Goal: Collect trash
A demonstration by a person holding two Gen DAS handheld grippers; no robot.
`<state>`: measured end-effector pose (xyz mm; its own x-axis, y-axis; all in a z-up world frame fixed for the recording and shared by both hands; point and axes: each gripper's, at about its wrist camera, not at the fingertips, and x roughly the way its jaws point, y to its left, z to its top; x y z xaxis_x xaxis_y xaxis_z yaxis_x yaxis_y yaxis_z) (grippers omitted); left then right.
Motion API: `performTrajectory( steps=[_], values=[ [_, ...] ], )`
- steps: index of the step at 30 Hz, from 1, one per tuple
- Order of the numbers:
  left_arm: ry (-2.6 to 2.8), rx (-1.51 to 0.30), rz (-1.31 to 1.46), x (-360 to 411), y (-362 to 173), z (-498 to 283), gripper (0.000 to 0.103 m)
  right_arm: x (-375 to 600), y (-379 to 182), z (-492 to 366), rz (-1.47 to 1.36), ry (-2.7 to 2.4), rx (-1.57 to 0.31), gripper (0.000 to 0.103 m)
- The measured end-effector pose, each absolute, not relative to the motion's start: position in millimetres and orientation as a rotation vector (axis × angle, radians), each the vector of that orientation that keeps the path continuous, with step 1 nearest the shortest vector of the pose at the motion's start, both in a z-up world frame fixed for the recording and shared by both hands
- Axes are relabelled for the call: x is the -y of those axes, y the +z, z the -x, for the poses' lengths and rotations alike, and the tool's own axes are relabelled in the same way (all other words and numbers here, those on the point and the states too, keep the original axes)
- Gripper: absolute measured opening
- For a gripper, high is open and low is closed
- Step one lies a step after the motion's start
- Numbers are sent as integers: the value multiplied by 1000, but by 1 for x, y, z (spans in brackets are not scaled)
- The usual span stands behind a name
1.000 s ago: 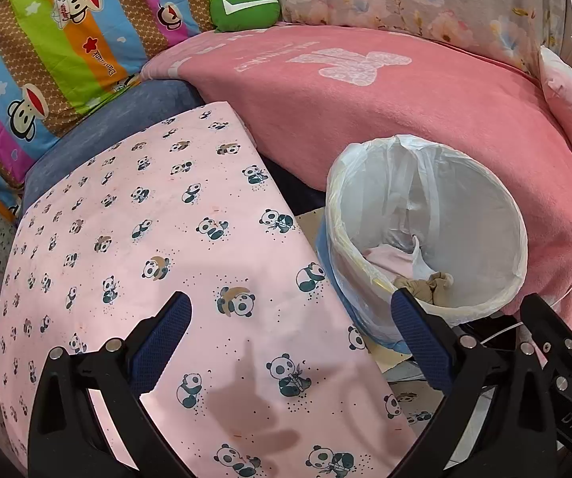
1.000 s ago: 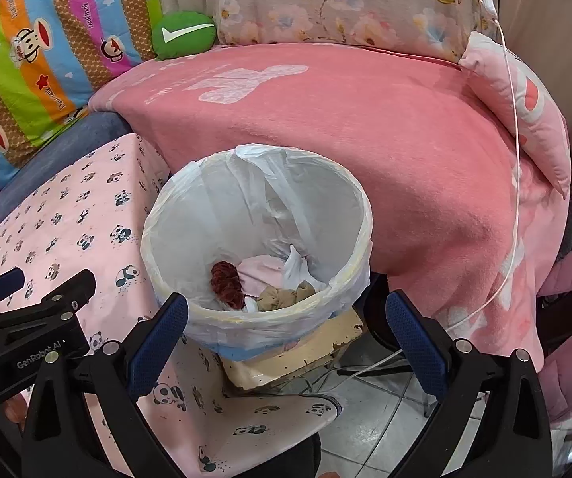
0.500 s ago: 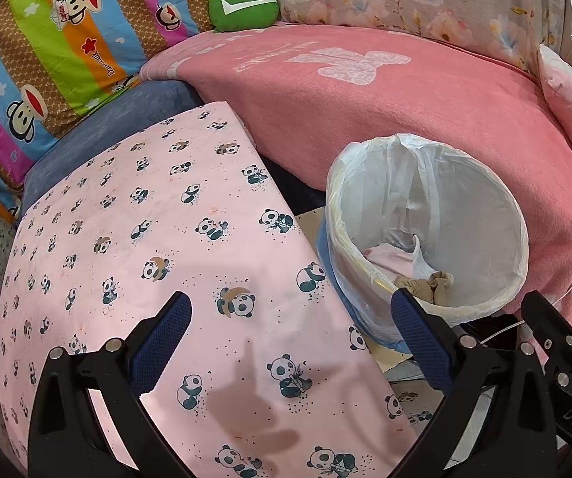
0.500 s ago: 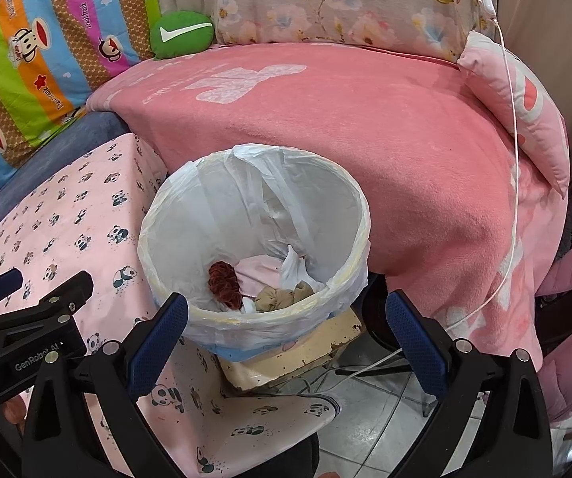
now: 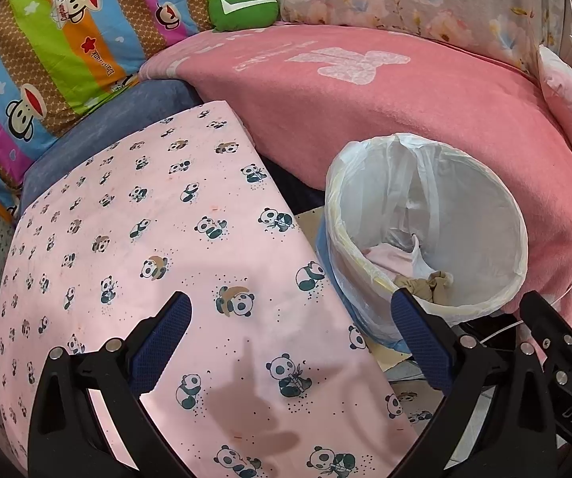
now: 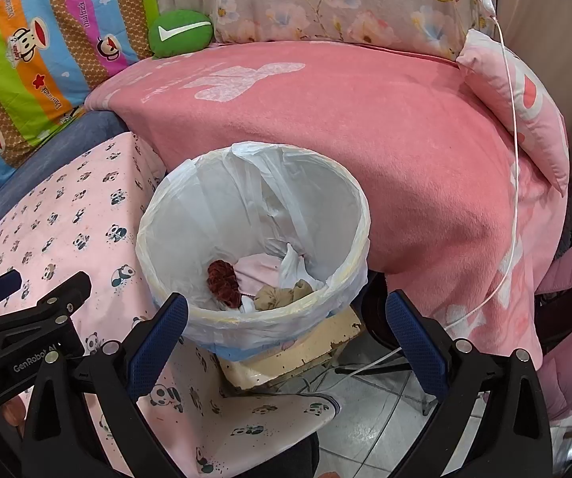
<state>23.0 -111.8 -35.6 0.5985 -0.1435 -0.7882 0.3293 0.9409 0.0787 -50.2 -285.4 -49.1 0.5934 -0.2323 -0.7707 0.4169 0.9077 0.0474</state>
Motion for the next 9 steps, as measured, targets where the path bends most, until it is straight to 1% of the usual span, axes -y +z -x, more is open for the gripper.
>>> performTrajectory(
  steps=[9],
  values=[
    [-302, -884, -230, 112, -35, -21, 96, 286, -51, 52, -242, -387, -856, 98]
  ],
)
